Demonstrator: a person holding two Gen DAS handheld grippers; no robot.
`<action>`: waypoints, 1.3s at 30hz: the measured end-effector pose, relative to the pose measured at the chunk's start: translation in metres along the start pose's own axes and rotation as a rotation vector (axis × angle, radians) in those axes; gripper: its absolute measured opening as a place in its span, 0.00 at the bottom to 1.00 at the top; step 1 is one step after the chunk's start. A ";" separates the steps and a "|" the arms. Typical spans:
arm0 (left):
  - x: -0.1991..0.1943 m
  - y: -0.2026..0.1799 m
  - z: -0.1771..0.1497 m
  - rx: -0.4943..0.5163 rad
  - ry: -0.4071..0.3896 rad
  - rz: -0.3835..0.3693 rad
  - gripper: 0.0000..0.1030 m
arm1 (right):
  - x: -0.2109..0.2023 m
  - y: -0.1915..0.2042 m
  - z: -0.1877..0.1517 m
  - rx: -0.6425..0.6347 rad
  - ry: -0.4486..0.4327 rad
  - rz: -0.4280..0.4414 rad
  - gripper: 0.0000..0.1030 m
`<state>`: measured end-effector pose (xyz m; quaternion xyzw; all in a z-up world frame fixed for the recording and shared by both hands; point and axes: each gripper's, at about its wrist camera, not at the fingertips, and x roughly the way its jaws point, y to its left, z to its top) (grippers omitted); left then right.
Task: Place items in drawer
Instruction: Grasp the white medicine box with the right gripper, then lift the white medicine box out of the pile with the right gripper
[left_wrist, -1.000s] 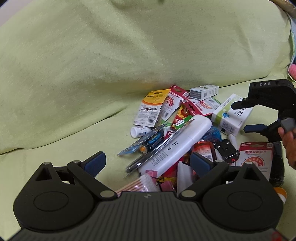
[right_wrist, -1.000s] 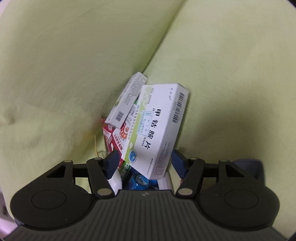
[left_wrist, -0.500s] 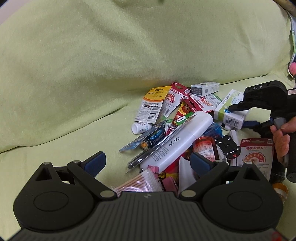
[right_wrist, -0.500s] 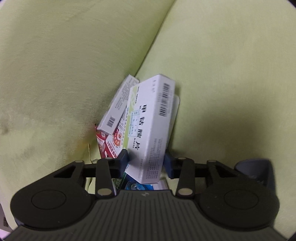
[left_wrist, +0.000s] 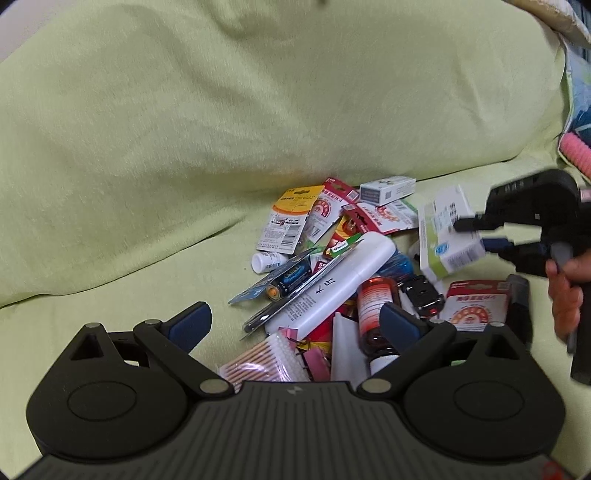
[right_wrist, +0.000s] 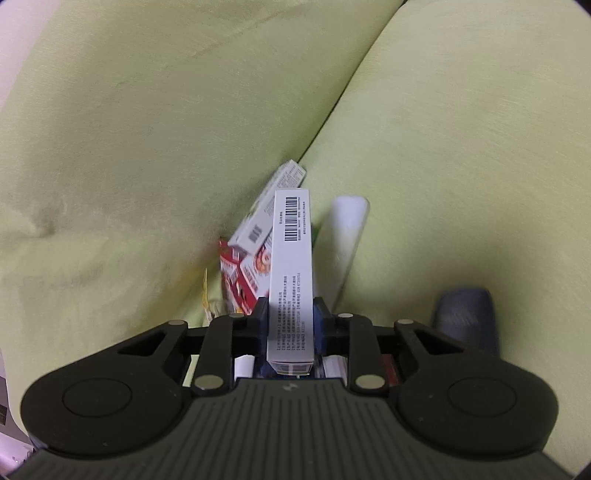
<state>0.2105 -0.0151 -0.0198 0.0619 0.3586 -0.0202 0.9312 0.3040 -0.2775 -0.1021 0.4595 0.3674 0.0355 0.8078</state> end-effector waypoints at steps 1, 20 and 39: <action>-0.004 0.000 0.000 -0.004 -0.003 -0.006 0.95 | -0.008 -0.001 -0.005 0.008 0.000 0.000 0.21; -0.085 -0.017 -0.031 0.002 -0.006 -0.091 0.95 | -0.167 -0.054 -0.101 0.107 -0.010 0.115 0.21; -0.115 -0.002 -0.099 -0.031 0.098 -0.070 0.95 | -0.191 -0.032 -0.209 -0.557 0.124 -0.199 0.21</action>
